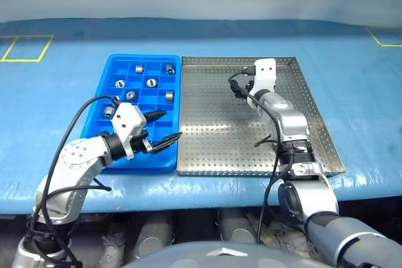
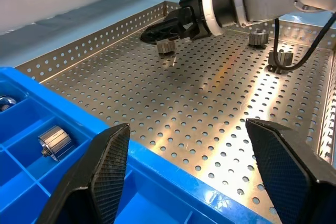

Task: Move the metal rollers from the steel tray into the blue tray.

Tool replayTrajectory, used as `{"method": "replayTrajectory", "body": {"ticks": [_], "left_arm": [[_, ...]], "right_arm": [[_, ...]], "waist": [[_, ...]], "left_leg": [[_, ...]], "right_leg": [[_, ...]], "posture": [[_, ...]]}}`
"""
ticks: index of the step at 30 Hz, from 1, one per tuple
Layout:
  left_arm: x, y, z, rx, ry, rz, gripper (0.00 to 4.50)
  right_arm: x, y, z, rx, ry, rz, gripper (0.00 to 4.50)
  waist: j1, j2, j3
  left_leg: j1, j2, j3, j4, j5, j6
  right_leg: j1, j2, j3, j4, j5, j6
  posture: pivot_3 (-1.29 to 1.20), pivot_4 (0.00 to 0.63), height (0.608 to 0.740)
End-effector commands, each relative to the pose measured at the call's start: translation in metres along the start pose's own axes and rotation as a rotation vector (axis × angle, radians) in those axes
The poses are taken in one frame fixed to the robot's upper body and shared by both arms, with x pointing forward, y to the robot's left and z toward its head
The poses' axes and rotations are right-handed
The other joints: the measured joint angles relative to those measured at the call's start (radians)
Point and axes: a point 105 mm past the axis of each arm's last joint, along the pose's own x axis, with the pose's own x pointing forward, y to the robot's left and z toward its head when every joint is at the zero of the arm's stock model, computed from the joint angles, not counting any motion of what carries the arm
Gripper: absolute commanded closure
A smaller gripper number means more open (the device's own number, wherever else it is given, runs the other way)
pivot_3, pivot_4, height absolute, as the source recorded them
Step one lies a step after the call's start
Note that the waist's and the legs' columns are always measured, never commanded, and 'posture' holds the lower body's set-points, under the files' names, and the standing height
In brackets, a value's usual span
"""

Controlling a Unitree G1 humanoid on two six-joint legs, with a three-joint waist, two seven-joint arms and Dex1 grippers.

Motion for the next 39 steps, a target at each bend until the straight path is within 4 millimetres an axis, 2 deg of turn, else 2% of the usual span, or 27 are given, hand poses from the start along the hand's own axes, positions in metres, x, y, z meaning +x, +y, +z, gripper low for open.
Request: {"method": "replayTrajectory", "body": {"ticks": [1,9,21,24,28,31,36,39], "left_arm": [[-0.004,-0.003,0.013,0.054,-0.039,0.009,0.67],[-0.005,-0.002,0.012,0.068,-0.028,0.028,0.67],[-0.004,0.000,0.011,0.088,-0.020,0.034,0.67],[-0.004,0.001,0.011,0.092,-0.019,0.035,0.64],[-0.004,0.001,0.011,0.093,-0.017,0.039,0.64],[-0.005,0.002,0.010,0.092,-0.014,0.045,0.64],[-0.008,0.004,0.010,0.090,-0.012,0.058,0.64],[-0.010,0.007,0.010,0.089,-0.012,0.078,0.64]], "right_arm": [[0.008,-0.007,0.016,0.016,-0.055,-0.066,0.00],[0.016,-0.016,0.012,0.040,-0.038,-0.126,0.00],[0.015,-0.020,-0.003,0.089,0.012,-0.154,0.00],[0.014,-0.019,-0.005,0.107,0.018,-0.144,0.61],[0.013,-0.016,-0.010,0.098,0.033,-0.131,1.82],[0.011,-0.014,-0.014,0.097,0.041,-0.121,1.82],[0.009,-0.012,-0.012,0.105,0.029,-0.107,2.80],[0.007,-0.011,-0.009,0.097,0.018,-0.094,2.79]], "waist": [[0.000,0.000,0.000],[0.000,0.000,0.000],[-0.005,0.000,0.000],[-0.006,0.000,0.000],[-0.006,0.000,0.000],[-0.005,0.000,0.000],[-0.005,0.000,0.000],[-0.006,0.001,0.000]], "left_leg": [[0.000,0.000,0.000,0.000,0.000,0.000],[0.000,0.000,0.000,-0.004,0.000,0.000],[0.000,0.000,0.000,-0.004,0.000,0.000],[0.000,0.000,0.000,-0.004,0.000,0.000],[0.000,0.000,0.000,-0.004,0.000,0.000],[0.000,0.000,0.000,-0.005,0.000,0.000],[0.000,0.000,0.000,-0.005,0.000,0.000],[0.000,0.000,0.000,-0.005,0.000,0.000]], "right_leg": [[0.000,0.000,0.000,0.000,0.000,0.000],[-0.001,0.000,0.000,0.000,0.000,0.000],[-0.001,0.000,0.000,-0.001,0.000,0.000],[-0.001,0.000,0.000,-0.001,0.000,0.000],[-0.001,0.000,0.000,-0.001,0.000,0.000],[-0.001,0.000,0.000,-0.001,0.000,0.000],[-0.001,0.000,0.000,-0.001,0.000,0.000],[-0.001,0.000,0.000,-0.001,0.000,0.000]], "posture": [[-0.05,0.150,0.740],[-0.05,0.150,0.740],[-0.06,0.150,0.740],[-0.06,0.150,0.740],[-0.06,0.150,0.740],[-0.06,0.150,0.740],[-0.05,0.150,0.740],[-0.05,0.150,0.740]]}}
